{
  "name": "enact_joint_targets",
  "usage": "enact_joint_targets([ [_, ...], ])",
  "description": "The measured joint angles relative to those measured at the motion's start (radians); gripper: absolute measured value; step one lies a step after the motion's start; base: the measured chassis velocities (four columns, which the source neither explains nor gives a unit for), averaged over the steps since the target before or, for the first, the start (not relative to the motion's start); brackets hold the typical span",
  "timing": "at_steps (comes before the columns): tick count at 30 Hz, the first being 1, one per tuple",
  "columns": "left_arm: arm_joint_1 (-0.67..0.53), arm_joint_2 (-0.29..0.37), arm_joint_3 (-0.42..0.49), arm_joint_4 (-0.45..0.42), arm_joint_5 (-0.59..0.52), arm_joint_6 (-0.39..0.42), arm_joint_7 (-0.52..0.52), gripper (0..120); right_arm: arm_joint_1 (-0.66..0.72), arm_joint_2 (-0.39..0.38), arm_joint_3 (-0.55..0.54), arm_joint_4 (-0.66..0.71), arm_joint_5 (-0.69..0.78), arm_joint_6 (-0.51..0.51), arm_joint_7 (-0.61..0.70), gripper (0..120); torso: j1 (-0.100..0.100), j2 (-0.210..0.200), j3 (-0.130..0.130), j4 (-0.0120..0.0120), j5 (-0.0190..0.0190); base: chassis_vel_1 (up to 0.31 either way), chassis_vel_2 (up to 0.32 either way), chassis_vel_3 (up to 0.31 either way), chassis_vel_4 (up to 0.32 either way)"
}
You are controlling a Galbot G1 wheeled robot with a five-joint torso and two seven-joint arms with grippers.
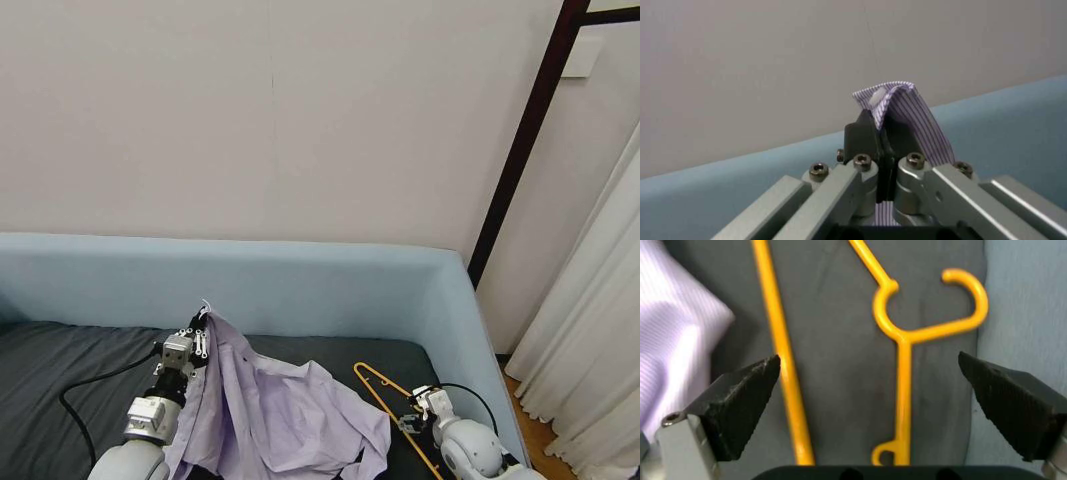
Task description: Pick up the clothes from the sofa and hang them on the clothes hanger.
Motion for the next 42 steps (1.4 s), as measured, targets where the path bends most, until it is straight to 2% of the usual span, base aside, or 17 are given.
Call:
enact_joint_targets([
  [14, -0.008, -0.012, 0.014, 0.006, 0.002, 0.0, -0.003, 0, 0.067, 0.036, 0.023, -0.176, -0.087, -0.003, -0.076, 98, 0.0, 0.0, 0.0, 0.0, 0.0, 0.0, 0.0, 0.0, 0.0],
  [17, -0.008, -0.008, 0.011, 0.006, 0.002, 0.0, -0.005, 0, 0.068, 0.042, 0.022, -0.192, -0.096, -0.001, -0.086, 84, 0.0, 0.0, 0.0, 0.0, 0.0001, 0.0, 0.0, 0.0, 0.0],
  [19, -0.008, -0.008, 0.011, 0.006, 0.002, 0.0, -0.005, 0, 0.068, 0.042, 0.022, -0.192, -0.097, -0.001, -0.087, 83, 0.0, 0.0, 0.0, 0.0, 0.0001, 0.0, 0.0, 0.0, 0.0],
  [22, -0.005, -0.007, 0.008, 0.005, 0.002, 0.0, -0.008, 0, 0.06, 0.043, 0.021, -0.187, -0.1, 0.001, -0.097, 67, 0.0, 0.0, 0.0, 0.0, 0.0, 0.0, 0.0, 0.0, 0.0],
  [24, -0.004, -0.007, 0.007, 0.003, 0.003, 0.0, -0.008, 0, 0.056, 0.042, 0.02, -0.184, -0.101, 0.001, -0.101, 63, 0.0, 0.0, 0.0, 0.0001, 0.0, 0.0, 0.0, 0.0, 0.0],
  [29, 0.001, -0.011, 0.007, 0.0, 0.01, 0.0, -0.009, 0, 0.035, 0.034, 0.019, -0.167, -0.122, 0.003, -0.132, 41, 0.0, 0.0, 0.0, 0.0001, 0.0, 0.0, 0.0, 0.0, 0.0],
  [30, 0.001, -0.011, 0.007, 0.0, 0.01, 0.0, -0.009, 0, 0.035, 0.034, 0.019, -0.167, -0.122, 0.003, -0.132, 41, 0.0, 0.0, 0.0, 0.0001, 0.0, 0.0, 0.0, 0.0, 0.0],
  [39, 0.007, -0.012, 0.004, -0.007, 0.013, -0.002, -0.012, 0, 0.013, 0.017, 0.02, -0.136, -0.125, 0.002, -0.141, 5, 0.0, 0.0, 0.0, -0.0002, 0.0, 0.0, 0.0, 0.0, 0.0],
  [42, 0.008, -0.012, 0.001, -0.009, 0.013, -0.002, -0.013, 0, 0.008, 0.015, 0.021, -0.126, -0.125, 0.002, -0.137, 4, 0.0, 0.0, 0.0, -0.0002, 0.0001, 0.0, 0.0, 0.0, 0.0],
])
